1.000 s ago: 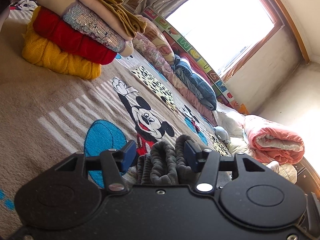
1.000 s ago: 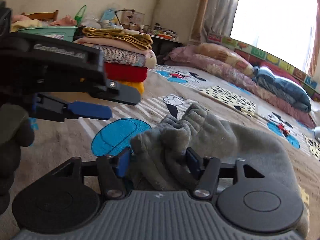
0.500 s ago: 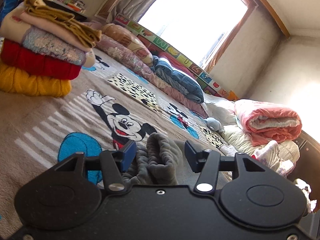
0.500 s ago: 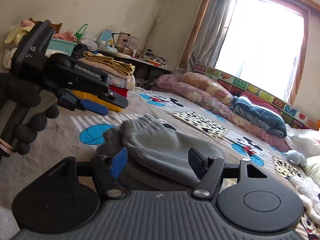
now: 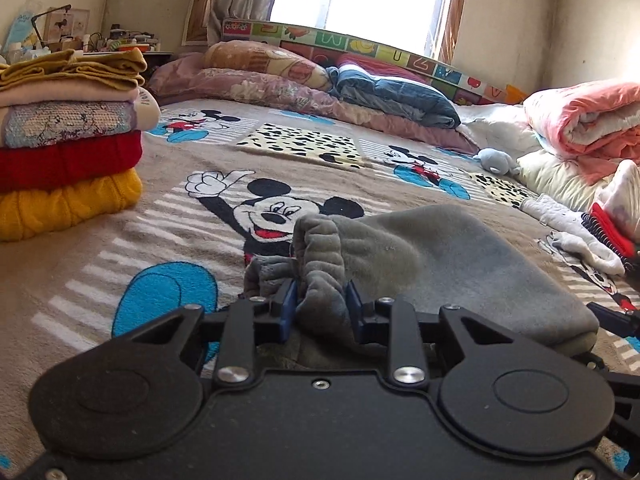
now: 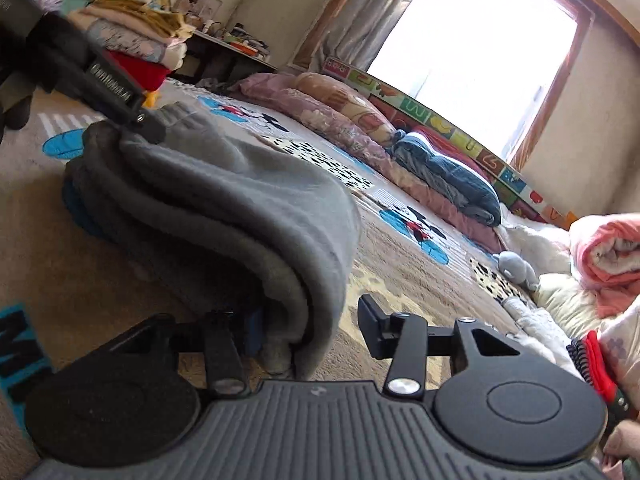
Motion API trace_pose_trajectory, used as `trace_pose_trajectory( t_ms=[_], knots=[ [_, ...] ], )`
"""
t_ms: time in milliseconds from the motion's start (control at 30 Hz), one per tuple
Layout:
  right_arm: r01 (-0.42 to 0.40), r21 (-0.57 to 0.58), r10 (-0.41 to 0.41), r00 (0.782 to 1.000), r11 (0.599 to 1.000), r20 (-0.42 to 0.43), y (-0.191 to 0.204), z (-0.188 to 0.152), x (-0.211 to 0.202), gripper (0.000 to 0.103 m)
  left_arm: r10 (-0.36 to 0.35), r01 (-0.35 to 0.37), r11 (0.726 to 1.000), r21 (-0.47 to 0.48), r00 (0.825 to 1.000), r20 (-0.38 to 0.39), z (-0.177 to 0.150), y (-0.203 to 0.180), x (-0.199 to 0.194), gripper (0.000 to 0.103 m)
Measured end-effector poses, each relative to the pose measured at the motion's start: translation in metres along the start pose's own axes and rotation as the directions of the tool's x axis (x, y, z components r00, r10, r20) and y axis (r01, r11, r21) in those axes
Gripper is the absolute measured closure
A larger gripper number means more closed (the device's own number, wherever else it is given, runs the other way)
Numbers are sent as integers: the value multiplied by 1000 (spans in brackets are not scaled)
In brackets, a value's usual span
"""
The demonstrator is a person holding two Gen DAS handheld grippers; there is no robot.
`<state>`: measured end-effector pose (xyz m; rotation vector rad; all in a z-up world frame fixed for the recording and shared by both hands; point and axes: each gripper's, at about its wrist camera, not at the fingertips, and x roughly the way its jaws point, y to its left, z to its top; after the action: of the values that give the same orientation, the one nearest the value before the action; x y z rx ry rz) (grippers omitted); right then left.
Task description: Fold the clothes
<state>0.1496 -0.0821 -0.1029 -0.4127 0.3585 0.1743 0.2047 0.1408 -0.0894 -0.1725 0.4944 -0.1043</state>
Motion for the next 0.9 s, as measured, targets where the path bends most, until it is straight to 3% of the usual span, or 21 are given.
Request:
trace_pose_trajectory(
  t_ms=[67,167,233,467,533,600,633,667,767,867,900],
  knots=[
    [-19,78,23,999,997,-48,-9,-9,7,54,14,-14,999,39,1000,-4,-2,-4,2,77],
    [-59,198,75,994,978,-76,-21,-19,14,56,8,-8,1000,11,1000,-8,-2,0,4,77],
    [-75,302,105,991,950,-82,-35,-22,18,50,-8,8,1000,-21,1000,2,0,3,1,77],
    [-101,377,157,980,921,-123,-43,-24,19,46,-31,32,999,-44,999,15,4,5,-11,78],
    [-116,493,213,966,862,-145,-54,-26,25,44,-48,48,997,-58,999,-11,1,9,-8,76],
    [-132,513,245,957,848,-158,-56,-26,20,43,-76,74,992,-98,997,-9,3,15,-11,70],
    [-140,516,258,952,845,-164,-57,-26,17,43,-73,74,991,-113,997,20,6,17,-19,56],
    [-147,518,271,947,842,-171,-57,-26,14,43,-68,74,989,-128,996,50,9,19,-27,53],
    [-155,384,224,964,910,-143,-51,-19,-16,45,-13,31,994,-107,986,165,18,18,-46,54],
    [-159,303,185,981,940,-58,-52,-10,-34,48,-70,73,997,-7,971,230,25,4,-48,57],
    [-174,288,187,982,942,-19,-54,-3,-35,49,-91,81,995,50,968,232,25,-5,-45,64]
  ],
)
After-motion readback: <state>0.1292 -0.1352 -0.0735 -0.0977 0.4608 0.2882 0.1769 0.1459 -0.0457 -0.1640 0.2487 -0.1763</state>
